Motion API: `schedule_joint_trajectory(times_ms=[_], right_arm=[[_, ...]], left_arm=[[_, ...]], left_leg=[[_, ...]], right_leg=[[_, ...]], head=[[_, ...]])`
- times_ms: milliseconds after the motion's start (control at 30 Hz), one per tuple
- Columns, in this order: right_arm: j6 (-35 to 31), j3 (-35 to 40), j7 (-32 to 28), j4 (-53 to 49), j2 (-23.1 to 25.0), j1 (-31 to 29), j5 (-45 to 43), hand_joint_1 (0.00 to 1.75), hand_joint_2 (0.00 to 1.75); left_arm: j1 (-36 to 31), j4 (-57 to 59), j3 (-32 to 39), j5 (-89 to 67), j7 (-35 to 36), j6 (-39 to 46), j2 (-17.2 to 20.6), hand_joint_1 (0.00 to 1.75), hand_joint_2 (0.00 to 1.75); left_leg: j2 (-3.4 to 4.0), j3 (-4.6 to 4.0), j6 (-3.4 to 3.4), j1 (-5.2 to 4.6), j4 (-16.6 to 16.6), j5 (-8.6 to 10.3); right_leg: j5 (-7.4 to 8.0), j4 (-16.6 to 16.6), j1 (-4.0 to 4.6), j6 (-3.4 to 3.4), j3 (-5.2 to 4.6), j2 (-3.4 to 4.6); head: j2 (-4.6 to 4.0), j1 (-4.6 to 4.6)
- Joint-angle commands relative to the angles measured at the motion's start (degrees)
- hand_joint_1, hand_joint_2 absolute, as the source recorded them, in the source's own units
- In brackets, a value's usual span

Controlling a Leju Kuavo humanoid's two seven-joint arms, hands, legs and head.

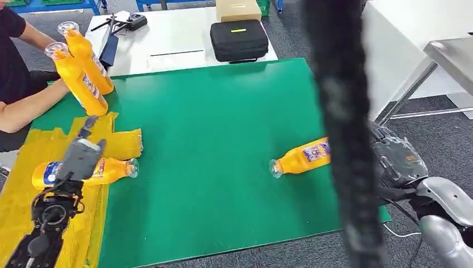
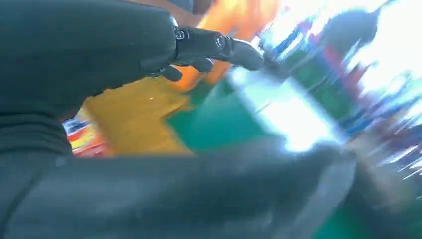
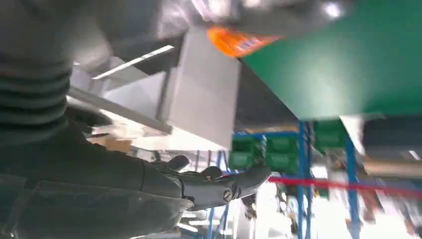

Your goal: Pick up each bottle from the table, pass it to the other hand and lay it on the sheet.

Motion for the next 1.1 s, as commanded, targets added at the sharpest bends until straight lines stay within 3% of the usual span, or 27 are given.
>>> schedule_joint_trajectory(times_ms=[33, 100, 367, 700, 1100], right_arm=[[1.53, 7.13, -4.71, 19.27, -4.77, -11.69, 3.05, 0.00, 1.75], [1.33, 11.31, -6.62, 23.42, -5.20, -15.92, 5.08, 0.00, 1.75], [0.56, 17.96, -6.98, 28.44, -4.21, -22.07, 8.01, 0.00, 1.75], [0.59, 19.49, -7.08, 29.26, -4.32, -23.26, 8.53, 0.00, 1.75], [4.42, 36.90, -9.85, 44.00, -1.15, -37.06, 10.98, 0.00, 1.75]], left_arm=[[3.24, -17.74, 8.26, 6.67, -0.03, 3.66, -5.19, 0.00, 0.00], [3.81, -17.59, 7.99, 7.94, -0.99, 3.52, -5.13, 0.00, 0.00], [3.03, -16.53, 6.47, 8.17, -1.64, 4.06, -4.73, 0.00, 0.00], [2.94, -16.75, 6.27, 8.23, -1.63, 4.20, -4.75, 0.00, 0.00], [-0.07, -16.21, 3.28, 9.12, -0.95, 4.41, -6.03, 0.00, 0.00]], left_leg=[[0.28, 0.13, -0.12, 0.05, 0.08, -0.13], [0.27, 0.15, -0.09, 0.04, 0.01, -0.08], [0.22, 0.33, -0.20, 0.07, -0.01, -0.12], [0.07, 0.11, -0.08, 0.03, -0.01, -0.03], [0.14, 0.12, -0.09, 0.07, 0.01, -0.02]], right_leg=[[-0.01, -0.03, 0.05, 0.04, 0.15, 0.17], [0.03, -0.09, 0.04, 0.03, 0.16, 0.19], [-0.03, -0.12, 0.08, 0.01, 0.36, 0.10], [0.00, -0.05, 0.03, 0.02, 0.15, 0.03], [0.04, -0.07, 0.07, 0.01, 0.17, 0.11]], head=[[0.00, 0.02], [0.00, 0.00], [0.00, 0.00], [0.00, 0.00], [0.00, 0.02]])
